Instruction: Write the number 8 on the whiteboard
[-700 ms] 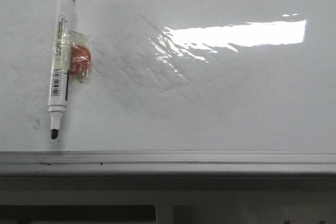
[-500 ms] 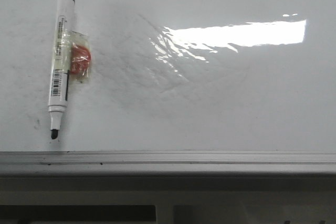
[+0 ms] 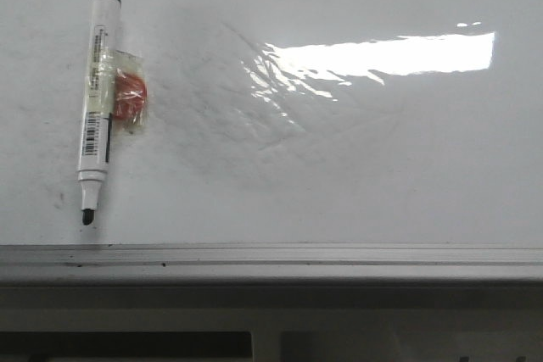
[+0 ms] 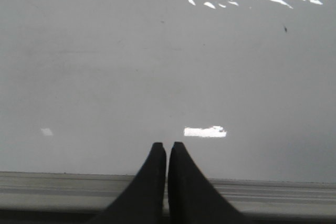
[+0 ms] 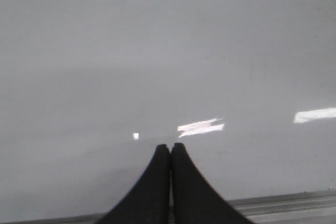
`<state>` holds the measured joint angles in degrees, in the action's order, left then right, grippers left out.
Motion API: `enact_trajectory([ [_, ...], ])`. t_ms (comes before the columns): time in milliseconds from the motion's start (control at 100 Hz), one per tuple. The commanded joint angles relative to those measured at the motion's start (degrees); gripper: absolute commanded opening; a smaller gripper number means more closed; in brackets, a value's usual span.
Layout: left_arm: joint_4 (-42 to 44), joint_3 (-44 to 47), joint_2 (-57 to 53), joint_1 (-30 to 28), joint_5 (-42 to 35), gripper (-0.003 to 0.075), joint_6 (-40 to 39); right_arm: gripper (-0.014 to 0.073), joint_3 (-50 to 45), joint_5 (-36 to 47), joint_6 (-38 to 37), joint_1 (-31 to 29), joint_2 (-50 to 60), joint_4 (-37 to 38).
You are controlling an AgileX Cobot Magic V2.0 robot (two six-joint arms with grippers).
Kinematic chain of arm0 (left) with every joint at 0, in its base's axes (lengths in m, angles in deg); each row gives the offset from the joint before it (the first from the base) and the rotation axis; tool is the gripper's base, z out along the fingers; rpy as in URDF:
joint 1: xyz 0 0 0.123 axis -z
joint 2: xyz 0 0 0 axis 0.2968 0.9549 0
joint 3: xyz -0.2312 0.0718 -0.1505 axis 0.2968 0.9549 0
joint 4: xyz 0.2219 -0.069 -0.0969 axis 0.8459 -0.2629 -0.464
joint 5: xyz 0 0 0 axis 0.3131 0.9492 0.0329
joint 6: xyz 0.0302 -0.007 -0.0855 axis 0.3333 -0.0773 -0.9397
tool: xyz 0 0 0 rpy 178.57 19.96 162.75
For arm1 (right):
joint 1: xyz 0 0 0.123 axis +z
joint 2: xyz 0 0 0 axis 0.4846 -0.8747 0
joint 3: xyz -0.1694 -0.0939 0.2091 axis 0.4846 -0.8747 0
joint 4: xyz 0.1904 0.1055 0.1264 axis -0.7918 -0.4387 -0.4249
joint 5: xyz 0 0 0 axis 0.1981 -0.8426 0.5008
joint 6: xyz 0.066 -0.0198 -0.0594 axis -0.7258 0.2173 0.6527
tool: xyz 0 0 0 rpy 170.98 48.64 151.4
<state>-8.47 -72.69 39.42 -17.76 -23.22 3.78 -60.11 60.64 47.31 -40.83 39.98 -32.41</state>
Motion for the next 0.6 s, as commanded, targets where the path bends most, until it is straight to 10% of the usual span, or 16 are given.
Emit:
enact_trajectory([
  [0, 0.5, 2.3, -1.6, 0.5, -2.9, -0.0020, -0.2, -0.0063, -0.8, 4.1, 0.3, 0.0, 1.2, 0.0],
  [590, -0.4, 2.3, -1.6, 0.5, -12.8, -0.0020, -0.2, -0.0064, -0.8, 13.9, 0.3, 0.0, 1.2, 0.0],
])
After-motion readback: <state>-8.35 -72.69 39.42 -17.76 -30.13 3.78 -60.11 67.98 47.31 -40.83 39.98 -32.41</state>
